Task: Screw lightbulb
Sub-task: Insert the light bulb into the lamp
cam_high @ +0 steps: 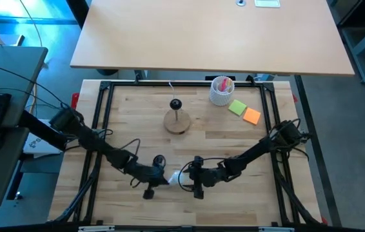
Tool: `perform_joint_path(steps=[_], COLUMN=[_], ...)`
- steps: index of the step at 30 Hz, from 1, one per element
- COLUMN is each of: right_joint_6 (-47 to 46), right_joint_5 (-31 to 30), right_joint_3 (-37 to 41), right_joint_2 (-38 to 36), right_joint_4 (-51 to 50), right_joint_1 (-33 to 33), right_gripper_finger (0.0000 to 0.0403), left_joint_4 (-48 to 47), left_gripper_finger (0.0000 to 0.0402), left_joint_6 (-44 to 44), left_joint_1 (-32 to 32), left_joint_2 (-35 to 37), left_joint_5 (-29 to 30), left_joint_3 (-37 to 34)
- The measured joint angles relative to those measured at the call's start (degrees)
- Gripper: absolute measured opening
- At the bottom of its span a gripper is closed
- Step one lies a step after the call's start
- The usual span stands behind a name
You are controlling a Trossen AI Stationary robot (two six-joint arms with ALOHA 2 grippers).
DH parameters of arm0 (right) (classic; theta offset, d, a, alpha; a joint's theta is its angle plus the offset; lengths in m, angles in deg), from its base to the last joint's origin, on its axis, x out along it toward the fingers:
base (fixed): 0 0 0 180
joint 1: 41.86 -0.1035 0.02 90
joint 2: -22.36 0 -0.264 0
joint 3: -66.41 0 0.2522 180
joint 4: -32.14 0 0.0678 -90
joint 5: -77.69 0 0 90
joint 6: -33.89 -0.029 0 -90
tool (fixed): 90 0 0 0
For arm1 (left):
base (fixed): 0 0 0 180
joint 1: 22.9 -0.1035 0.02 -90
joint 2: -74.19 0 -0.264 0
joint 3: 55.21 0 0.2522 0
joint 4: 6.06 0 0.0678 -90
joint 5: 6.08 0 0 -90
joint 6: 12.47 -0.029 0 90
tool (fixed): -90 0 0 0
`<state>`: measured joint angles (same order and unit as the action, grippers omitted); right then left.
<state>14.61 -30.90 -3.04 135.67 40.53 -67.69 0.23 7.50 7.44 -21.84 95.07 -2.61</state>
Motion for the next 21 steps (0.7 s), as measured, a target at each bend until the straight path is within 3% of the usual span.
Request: perform_joint_path(steps=[9, 16, 21], right_joint_6=[0.26, -0.94, -4.69], right_joint_5=[-0.03, -5.26, -6.67], right_joint_3=[-0.07, -0.11, -0.13], right_joint_2=[0.75, 0.38, 0.36], right_joint_4=[-0.95, -1.35, -3.99], right_joint_1=[1.22, 1.53, 3.19], right_gripper_finger=[0.0293, 0.0293, 0.0293], left_joint_4=[2.28, 3.85, -0.69], left_gripper_finger=[0.0, 0.0, 0.0], left_joint_6=[-1.59, -9.85, -13.17], left_joint_1=[-5.77, -12.63, -16.33], left_joint_2=[-4.87, -2.4, 2.7], left_joint_5=[2.0, 3.79, 4.56], left_joint_3=[0.29, 0.28, 0.28])
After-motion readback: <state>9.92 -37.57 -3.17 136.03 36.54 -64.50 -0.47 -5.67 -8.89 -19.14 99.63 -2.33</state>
